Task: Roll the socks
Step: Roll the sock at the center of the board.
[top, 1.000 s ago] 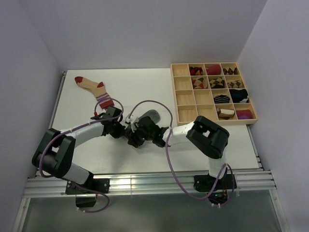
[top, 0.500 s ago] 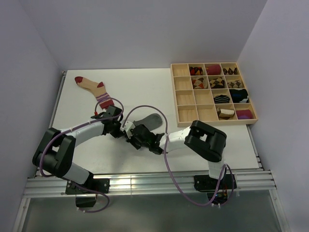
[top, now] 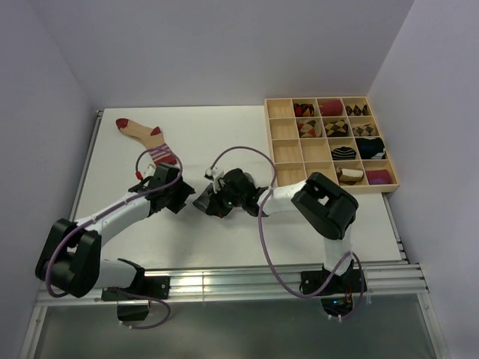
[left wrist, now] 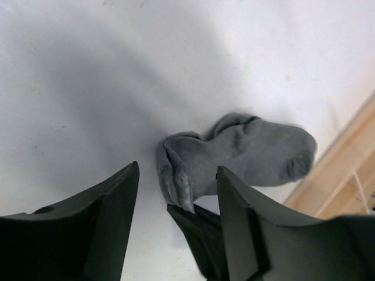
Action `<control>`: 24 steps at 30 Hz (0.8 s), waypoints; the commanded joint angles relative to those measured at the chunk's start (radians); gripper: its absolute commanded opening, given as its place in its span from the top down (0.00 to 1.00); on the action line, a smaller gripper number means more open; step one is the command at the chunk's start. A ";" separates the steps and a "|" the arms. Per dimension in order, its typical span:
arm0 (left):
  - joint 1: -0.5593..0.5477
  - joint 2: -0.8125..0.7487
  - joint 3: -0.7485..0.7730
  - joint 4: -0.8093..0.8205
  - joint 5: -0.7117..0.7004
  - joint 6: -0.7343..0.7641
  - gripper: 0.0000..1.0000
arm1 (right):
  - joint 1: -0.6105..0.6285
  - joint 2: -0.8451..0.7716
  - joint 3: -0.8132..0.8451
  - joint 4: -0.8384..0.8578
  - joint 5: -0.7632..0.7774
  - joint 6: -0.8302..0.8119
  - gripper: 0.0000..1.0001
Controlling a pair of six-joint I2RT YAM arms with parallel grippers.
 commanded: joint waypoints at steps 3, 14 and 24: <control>0.002 -0.144 -0.103 0.195 -0.018 0.024 0.36 | -0.096 0.044 0.032 0.052 -0.332 0.242 1.00; -0.006 -0.238 -0.306 0.351 0.052 0.112 0.51 | -0.229 0.165 -0.008 0.270 -0.498 0.612 1.00; -0.023 -0.140 -0.335 0.393 0.110 0.141 0.57 | -0.258 0.193 -0.010 0.264 -0.491 0.673 1.00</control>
